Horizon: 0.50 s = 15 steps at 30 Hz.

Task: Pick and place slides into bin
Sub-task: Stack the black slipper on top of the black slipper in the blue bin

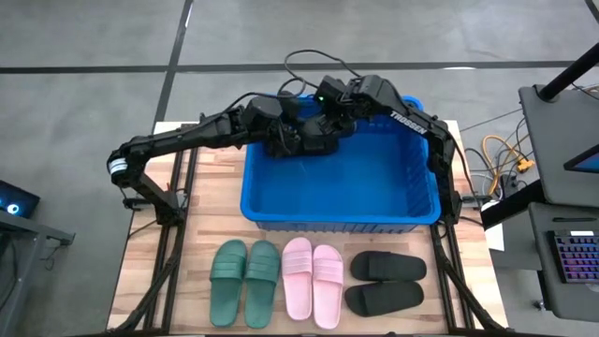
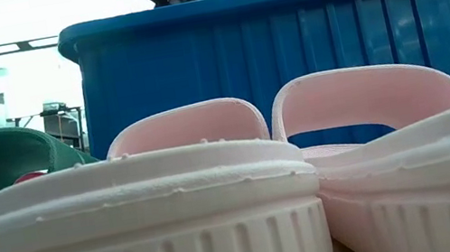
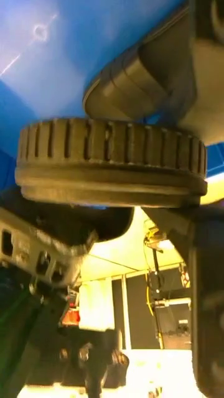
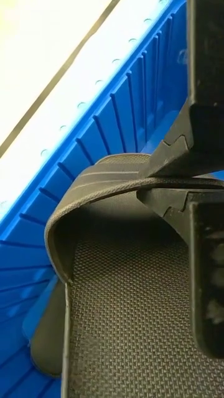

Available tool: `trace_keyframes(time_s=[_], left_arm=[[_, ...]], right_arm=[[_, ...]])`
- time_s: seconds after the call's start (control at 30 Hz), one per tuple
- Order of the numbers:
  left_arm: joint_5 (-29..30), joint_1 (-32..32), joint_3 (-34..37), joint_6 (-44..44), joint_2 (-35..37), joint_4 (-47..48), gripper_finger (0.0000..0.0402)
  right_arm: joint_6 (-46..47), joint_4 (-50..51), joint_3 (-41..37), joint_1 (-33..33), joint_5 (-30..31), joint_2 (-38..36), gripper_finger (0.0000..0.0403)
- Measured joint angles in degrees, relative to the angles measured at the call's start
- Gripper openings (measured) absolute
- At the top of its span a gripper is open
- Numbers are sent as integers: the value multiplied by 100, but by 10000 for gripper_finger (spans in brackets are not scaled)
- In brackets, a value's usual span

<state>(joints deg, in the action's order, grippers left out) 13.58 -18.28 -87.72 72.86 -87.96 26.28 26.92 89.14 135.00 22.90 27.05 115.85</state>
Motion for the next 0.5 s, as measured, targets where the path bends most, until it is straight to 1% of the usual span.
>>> trace_keyframes(time_s=[0.03,0.07,0.3,0.5], left_arm=[[-2,2,-3,4,15,25,67],[-2,2,-18,6,15,25,60],[2,2,-28,149,61,18,60],[8,-7,-13,72,175,-37,59]], right_arm=[[-9,-7,0,2,0,-6,12],[-19,0,0,2,0,-10,12],[-51,-46,4,0,-1,-49,13],[-321,-268,2,-22,2,-238,39]])
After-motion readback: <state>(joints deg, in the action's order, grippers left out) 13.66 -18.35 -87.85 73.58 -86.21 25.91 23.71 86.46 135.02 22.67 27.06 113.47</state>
